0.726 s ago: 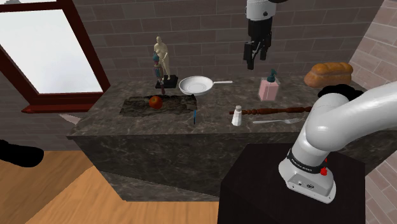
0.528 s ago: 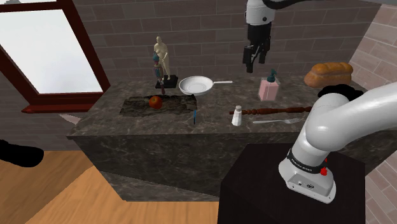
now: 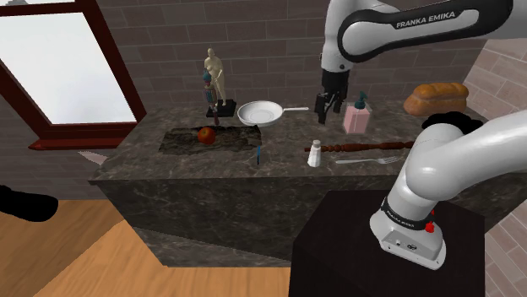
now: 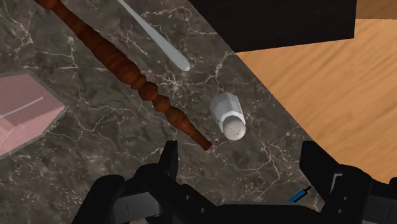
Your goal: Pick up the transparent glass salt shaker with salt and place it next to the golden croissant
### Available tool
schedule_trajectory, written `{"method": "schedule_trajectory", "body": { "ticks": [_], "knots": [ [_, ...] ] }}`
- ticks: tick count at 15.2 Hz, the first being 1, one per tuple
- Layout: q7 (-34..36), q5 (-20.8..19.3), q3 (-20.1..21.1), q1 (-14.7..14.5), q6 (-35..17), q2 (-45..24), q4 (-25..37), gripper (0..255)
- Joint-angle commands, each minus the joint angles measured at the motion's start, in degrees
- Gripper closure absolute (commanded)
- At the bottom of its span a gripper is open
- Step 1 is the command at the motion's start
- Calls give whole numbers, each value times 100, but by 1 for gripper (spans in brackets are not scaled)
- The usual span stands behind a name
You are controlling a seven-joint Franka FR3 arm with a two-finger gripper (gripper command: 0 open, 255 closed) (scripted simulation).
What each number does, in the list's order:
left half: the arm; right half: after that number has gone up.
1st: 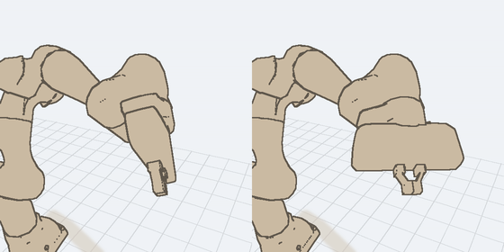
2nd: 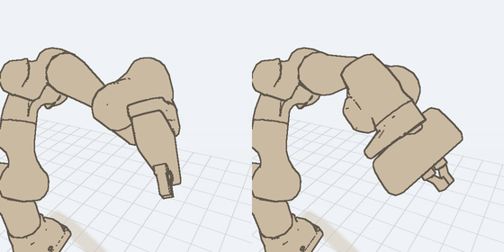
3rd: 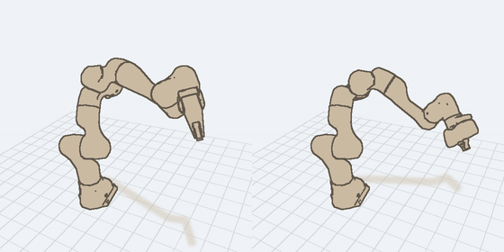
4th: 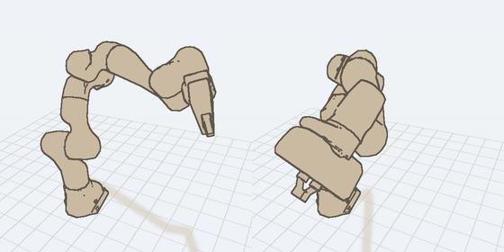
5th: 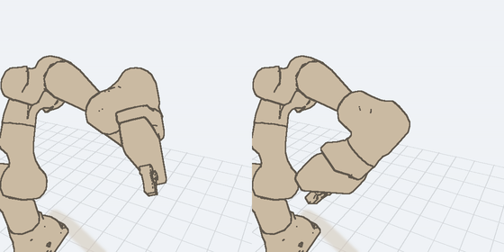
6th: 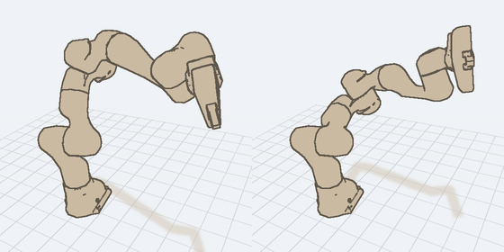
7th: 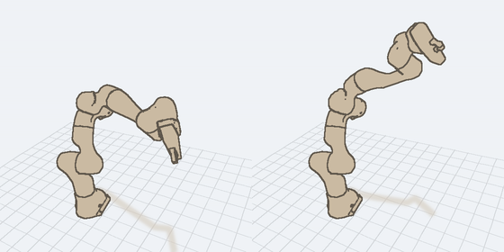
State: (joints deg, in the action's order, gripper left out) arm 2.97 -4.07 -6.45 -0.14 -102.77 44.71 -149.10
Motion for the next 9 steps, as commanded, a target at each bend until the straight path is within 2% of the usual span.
{"method": "schedule_trajectory", "body": {
  "ticks": [1, 5, 9],
  "knots": [
    [-60, 58, -110, -12, -487, -60, -342, 0],
    [-221, 202, -339, -76, -1537, -400, -925, 0],
    [-260, 235, -394, -107, -2005, -604, -1169, 0]
  ]
}}
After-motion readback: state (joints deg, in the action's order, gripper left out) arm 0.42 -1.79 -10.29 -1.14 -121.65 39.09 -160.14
